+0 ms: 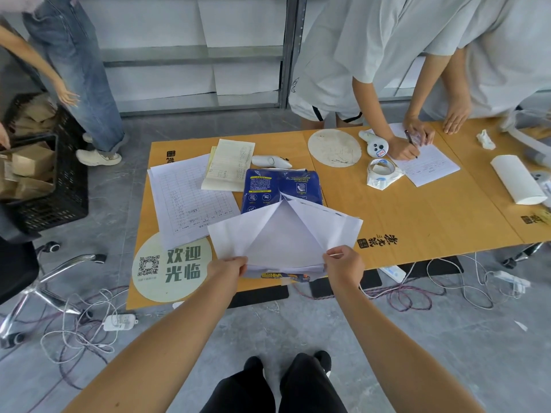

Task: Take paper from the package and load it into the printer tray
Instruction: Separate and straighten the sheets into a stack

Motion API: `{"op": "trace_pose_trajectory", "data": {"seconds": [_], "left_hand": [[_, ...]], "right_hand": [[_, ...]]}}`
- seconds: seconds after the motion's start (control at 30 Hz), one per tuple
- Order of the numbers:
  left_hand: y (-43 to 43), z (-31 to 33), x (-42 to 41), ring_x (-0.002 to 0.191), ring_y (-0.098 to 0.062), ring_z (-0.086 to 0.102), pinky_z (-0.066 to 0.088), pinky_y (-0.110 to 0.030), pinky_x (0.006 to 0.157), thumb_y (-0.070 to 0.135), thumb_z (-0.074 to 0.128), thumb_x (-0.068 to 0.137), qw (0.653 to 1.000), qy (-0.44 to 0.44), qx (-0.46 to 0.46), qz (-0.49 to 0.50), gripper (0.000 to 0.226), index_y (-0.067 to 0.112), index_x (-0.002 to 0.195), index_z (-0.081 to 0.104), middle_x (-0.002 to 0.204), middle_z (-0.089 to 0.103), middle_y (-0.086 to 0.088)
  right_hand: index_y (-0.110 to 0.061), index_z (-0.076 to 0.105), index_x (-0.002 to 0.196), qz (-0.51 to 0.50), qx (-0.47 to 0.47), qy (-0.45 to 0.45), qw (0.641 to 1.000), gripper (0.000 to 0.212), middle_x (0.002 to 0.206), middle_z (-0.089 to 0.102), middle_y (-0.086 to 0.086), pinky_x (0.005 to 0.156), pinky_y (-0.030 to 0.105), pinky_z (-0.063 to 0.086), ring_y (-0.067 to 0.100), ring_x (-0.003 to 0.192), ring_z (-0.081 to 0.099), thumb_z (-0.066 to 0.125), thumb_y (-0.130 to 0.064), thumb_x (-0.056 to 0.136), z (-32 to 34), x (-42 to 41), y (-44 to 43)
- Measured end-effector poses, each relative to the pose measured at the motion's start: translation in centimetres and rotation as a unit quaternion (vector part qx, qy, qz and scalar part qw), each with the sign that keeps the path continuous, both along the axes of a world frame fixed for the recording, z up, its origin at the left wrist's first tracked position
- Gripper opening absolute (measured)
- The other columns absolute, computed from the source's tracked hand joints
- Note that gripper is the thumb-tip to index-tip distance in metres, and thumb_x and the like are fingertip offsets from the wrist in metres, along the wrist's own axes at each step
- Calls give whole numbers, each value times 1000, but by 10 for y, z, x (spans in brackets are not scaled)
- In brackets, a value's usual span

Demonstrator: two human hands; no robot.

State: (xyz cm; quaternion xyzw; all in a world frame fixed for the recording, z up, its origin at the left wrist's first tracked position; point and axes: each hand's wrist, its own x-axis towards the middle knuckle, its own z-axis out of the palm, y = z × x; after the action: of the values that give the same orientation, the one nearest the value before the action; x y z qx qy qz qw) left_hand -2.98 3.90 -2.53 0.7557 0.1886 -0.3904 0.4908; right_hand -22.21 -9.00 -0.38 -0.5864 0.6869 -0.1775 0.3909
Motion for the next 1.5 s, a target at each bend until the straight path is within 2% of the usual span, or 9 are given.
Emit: {"op": "trace_pose_trajectory", "data": {"seconds": [0.17, 0.4, 0.6, 0.67, 0.9, 1.07, 1.2, 1.33, 1.5], "left_hand": [[-3, 3, 5, 69, -27, 61, 57, -39, 86, 5, 80, 67, 1000, -9, 14, -20, 23, -1, 72, 59, 70, 64, -14], [7, -1, 10, 64, -23, 60, 55, -37, 81, -2, 79, 69, 998, 10, -29, -60, 18, 0, 70, 61, 69, 64, -13], [37, -4, 10, 55, -18, 53, 50, -20, 46, -8, 70, 74, 988, 53, -67, -132, 8, -6, 74, 62, 64, 57, -14], [41, -1, 8, 54, -18, 51, 50, -21, 49, -5, 67, 75, 978, 45, -59, -193, 6, -3, 72, 62, 62, 55, -13], [21, -4, -8, 103, -29, 63, 51, -46, 97, 29, 67, 83, 972, 4, -61, -226, 22, 11, 95, 65, 107, 67, -9], [31, -4, -11, 107, -29, 61, 57, -39, 83, 4, 60, 87, 968, 66, -103, -221, 27, -2, 114, 58, 122, 62, -16], [41, 8, -4, 111, -25, 60, 59, -32, 78, -5, 53, 85, 931, 188, -193, -245, 46, 18, 125, 52, 123, 63, -6], [25, 11, -13, 107, -30, 63, 53, -44, 90, 16, 66, 86, 959, 131, -168, -189, 38, 11, 123, 57, 114, 67, -12], [27, 16, -15, 105, -28, 62, 54, -40, 81, 15, 50, 95, 945, 118, -178, -246, 33, 11, 128, 51, 119, 64, -11]], "right_hand": [[-10, 74, 93, 39, -9, 10, 999, 9, 86, 71, 2, 50, 16, 41, 18, 75, 63, 67, -12, 86, -5, 2, -1], [-10, 69, 84, -102, 120, -109, 981, 14, 85, 73, 8, 60, 24, 55, 22, 77, 74, 80, -7, 75, -8, -7, -7], [1, 64, 96, -59, 232, -90, 967, 28, 100, 70, 17, 67, 32, 61, 23, 67, 72, 78, 5, 72, -21, -26, -1], [-2, 65, 98, -17, 241, -49, 969, 23, 103, 70, 16, 57, 29, 59, 27, 76, 73, 74, -1, 76, -21, -30, 0], [-3, 71, 106, 10, 196, -24, 980, 34, 108, 66, 12, 88, 45, 58, 33, 102, 62, 75, -25, 81, -27, -12, -4], [-6, 66, 105, 105, 231, 9, 967, 16, 92, 62, 10, 69, 30, 46, 25, 81, 57, 64, -8, 89, -10, -23, -7], [-5, 59, 98, 175, 397, -14, 901, 11, 67, 63, 2, 66, 27, 52, 14, 57, 58, 65, -3, 89, 17, -39, -16], [1, 57, 122, 104, 384, -108, 911, 46, 114, 68, 18, 80, 43, 58, 34, 99, 68, 73, -11, 82, 6, -20, -19], [2, 55, 122, 104, 272, -2, 957, 38, 121, 62, 18, 86, 40, 53, 35, 108, 61, 59, -19, 91, 0, -9, -11]]}}
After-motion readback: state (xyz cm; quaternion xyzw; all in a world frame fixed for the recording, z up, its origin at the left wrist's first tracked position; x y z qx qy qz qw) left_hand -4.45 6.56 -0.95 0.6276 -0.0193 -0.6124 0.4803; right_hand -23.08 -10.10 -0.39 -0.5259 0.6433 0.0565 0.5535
